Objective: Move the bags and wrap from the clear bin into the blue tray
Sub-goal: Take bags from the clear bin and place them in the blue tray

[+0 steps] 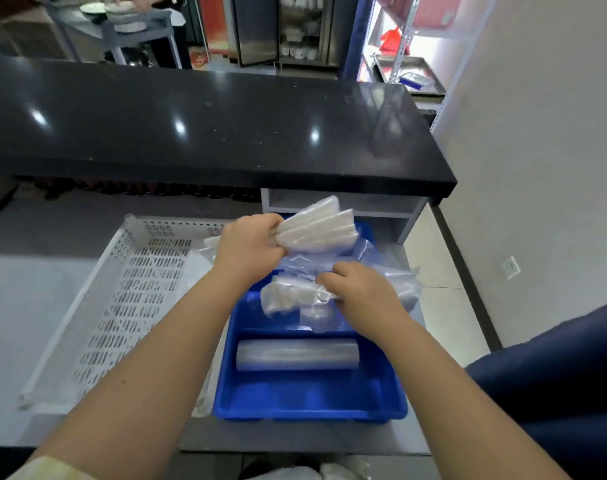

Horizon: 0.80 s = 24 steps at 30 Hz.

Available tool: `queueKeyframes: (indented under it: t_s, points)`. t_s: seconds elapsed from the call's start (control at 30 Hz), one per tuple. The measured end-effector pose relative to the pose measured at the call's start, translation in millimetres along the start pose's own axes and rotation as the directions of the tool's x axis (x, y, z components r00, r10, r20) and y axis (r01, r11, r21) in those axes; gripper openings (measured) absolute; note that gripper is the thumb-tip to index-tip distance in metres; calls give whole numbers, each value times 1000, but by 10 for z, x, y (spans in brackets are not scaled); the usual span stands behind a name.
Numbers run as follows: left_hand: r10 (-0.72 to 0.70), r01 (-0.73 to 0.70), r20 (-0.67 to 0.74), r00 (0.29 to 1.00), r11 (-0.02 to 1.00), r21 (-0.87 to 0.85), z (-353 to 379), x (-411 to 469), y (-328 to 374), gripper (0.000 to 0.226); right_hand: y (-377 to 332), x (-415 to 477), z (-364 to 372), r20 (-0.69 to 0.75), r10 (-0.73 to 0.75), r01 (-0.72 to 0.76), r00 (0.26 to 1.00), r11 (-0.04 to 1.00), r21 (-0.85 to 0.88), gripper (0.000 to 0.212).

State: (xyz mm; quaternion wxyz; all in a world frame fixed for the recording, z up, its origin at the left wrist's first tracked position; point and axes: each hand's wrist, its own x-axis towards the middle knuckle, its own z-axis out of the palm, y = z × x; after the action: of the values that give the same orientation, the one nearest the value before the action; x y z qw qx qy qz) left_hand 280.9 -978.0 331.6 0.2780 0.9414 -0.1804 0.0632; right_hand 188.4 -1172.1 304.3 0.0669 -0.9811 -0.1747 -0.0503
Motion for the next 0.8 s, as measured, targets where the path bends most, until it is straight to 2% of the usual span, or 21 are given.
queueKeyframes:
  t_s: [0.2,0.33,0.5,0.6,0.73,0.8]
  points:
    - [31,-30,179,983,1000,-5,290,14,187,26,325,-434,-384,-28,216,-218,976,971,-95,23]
    - [79,-88,292,953,996,19,635,-133,153,23,513,-758,-395,-76,387,-389,919,921,-18,28]
    - [93,-124,375,922,991,59,928,-250,25,21,490,-860,-201,-14,458,-458,889,889,24,30]
    - [117,-181,365,924,973,145,978,-269,-54,19,399,-780,-99,8,427,-427,904,903,42,30]
    - [160,-207,207,965,951,229,984,-264,-172,57,322,-635,-39,44,394,-396,918,918,28,28]
    - [158,-199,174,972,946,254,932,-276,-246,59,290,-553,-31,42,376,-377,926,926,21,25]
